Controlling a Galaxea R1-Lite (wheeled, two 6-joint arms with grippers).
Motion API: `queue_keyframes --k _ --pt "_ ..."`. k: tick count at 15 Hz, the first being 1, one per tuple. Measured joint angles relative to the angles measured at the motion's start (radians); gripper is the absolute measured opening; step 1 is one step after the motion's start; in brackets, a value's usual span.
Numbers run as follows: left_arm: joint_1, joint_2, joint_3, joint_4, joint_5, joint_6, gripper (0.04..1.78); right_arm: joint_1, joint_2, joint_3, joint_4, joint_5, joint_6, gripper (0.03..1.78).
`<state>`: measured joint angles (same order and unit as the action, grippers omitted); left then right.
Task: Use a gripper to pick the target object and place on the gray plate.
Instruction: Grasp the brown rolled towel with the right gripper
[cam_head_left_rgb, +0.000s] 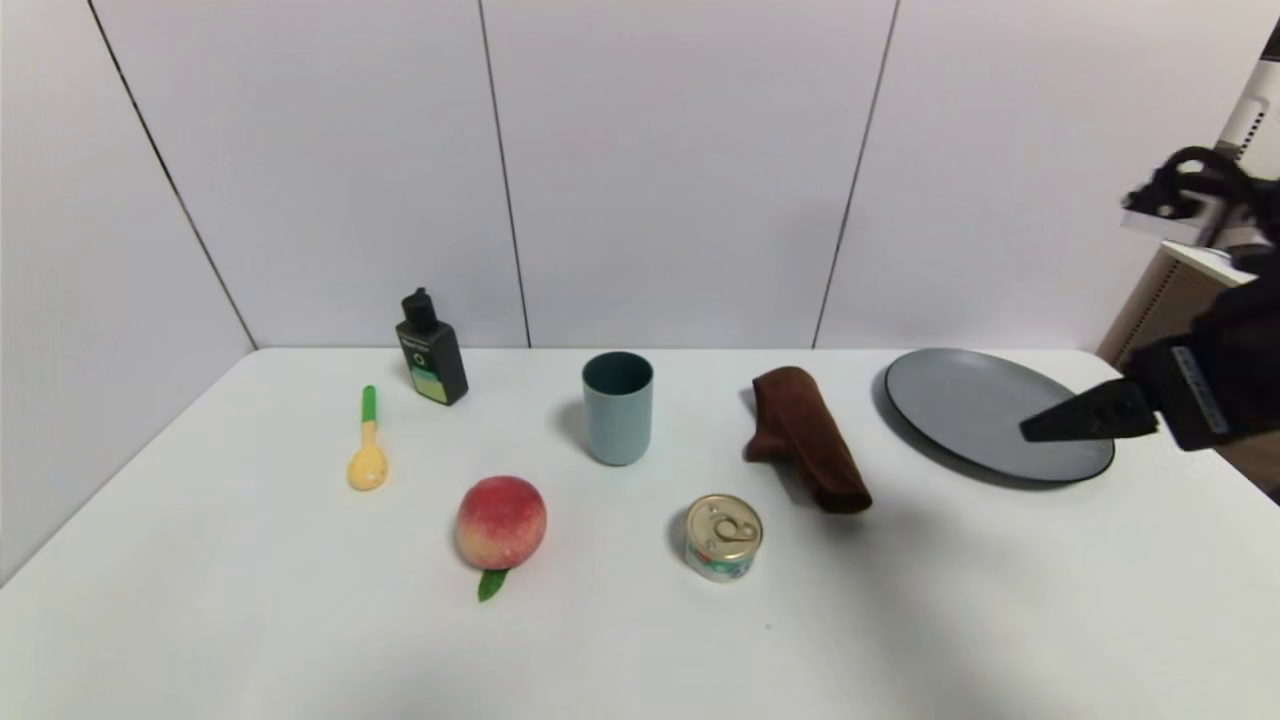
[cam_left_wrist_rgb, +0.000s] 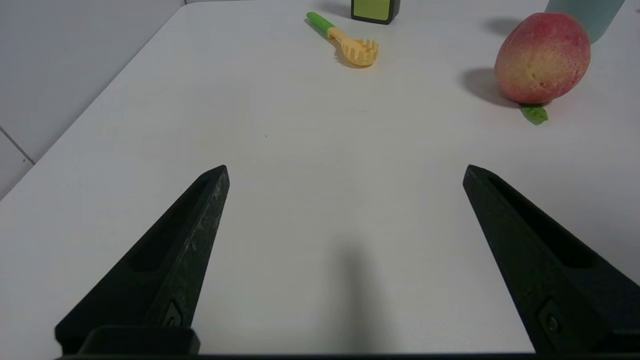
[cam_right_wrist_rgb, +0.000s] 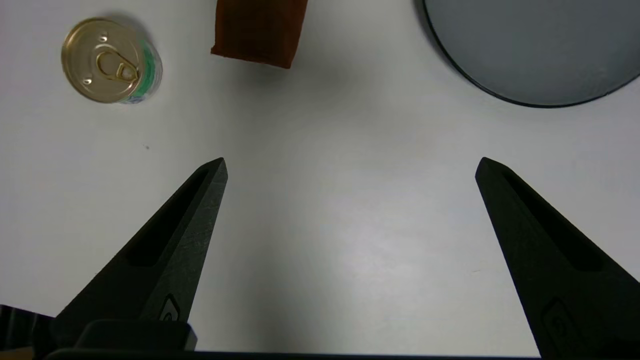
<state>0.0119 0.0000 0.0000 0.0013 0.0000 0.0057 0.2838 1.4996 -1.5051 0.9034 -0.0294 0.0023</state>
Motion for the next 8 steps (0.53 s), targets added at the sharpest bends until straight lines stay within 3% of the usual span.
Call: queue_keyframes --k 5,8 --pt "0.0 0.0 0.0 0.0 0.0 0.0 1.69 0.083 0.271 -0.193 0.04 0.005 0.018 1.71" --pt "0.0 0.0 0.0 0.0 0.0 0.0 1.69 0.102 0.407 -0.304 0.039 0.006 0.041 1.71"
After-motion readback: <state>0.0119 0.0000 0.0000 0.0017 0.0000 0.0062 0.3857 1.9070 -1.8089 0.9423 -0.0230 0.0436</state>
